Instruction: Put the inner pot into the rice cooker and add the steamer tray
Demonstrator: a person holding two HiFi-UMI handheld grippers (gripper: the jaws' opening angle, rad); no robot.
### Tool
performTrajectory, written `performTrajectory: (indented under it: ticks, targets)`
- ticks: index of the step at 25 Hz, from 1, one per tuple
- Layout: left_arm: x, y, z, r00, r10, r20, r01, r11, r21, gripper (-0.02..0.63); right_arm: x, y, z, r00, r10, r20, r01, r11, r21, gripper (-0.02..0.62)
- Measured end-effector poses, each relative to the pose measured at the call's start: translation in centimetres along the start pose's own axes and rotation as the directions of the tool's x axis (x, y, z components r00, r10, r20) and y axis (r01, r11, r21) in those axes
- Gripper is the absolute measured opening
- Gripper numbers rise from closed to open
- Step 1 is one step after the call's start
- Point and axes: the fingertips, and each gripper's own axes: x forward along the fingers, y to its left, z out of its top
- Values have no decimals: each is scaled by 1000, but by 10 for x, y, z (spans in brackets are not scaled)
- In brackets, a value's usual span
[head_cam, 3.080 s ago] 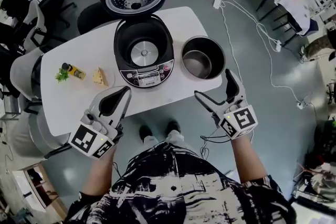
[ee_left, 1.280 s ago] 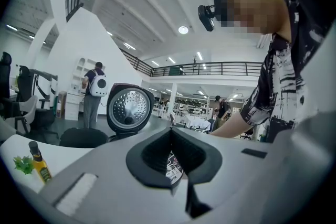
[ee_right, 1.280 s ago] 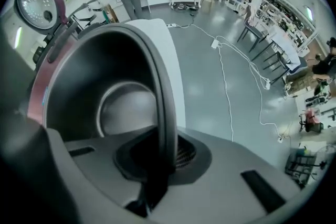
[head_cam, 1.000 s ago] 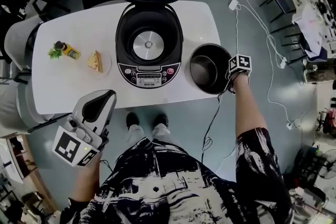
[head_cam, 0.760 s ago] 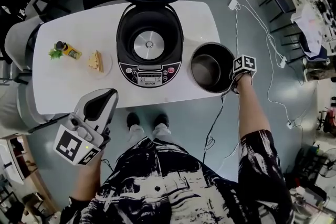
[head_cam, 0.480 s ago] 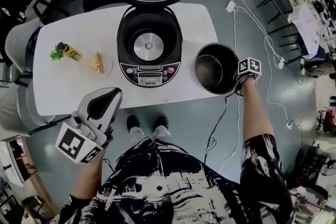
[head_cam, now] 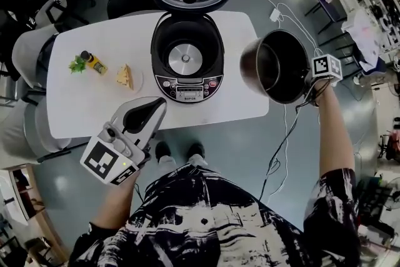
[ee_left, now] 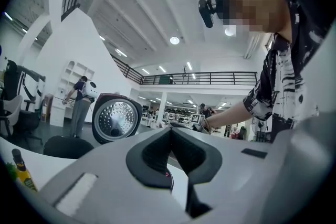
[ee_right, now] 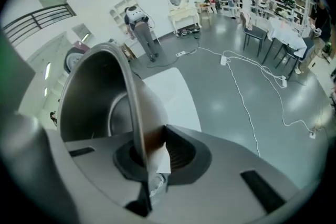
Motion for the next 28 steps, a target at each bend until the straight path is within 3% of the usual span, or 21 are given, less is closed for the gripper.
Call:
performTrajectory:
  ticks: [5, 9, 13, 21, 28]
  targets:
    - [-14, 1, 7, 1000, -5, 29, 5, 1000, 0, 5, -23, 101, 50, 991, 121, 51, -113, 984, -138, 3]
    - [-31, 5, 13, 999, 20, 44, -21, 1000, 9, 5, -5, 180, 67, 982, 185, 22, -175, 956, -235, 3]
    - [-44, 8, 13, 998, 46, 49, -47, 999, 22, 5, 37, 231, 66, 978, 205, -31, -205, 942, -264, 5]
    - [-55, 5, 17, 997, 47, 68, -49, 998, 31, 5, 108, 262, 55, 985, 140, -101, -162, 955, -248, 8]
    - [-66, 11, 11, 996, 68, 63, -69, 998, 5, 5, 139, 261, 55, 992, 55, -117, -83, 966, -244, 8]
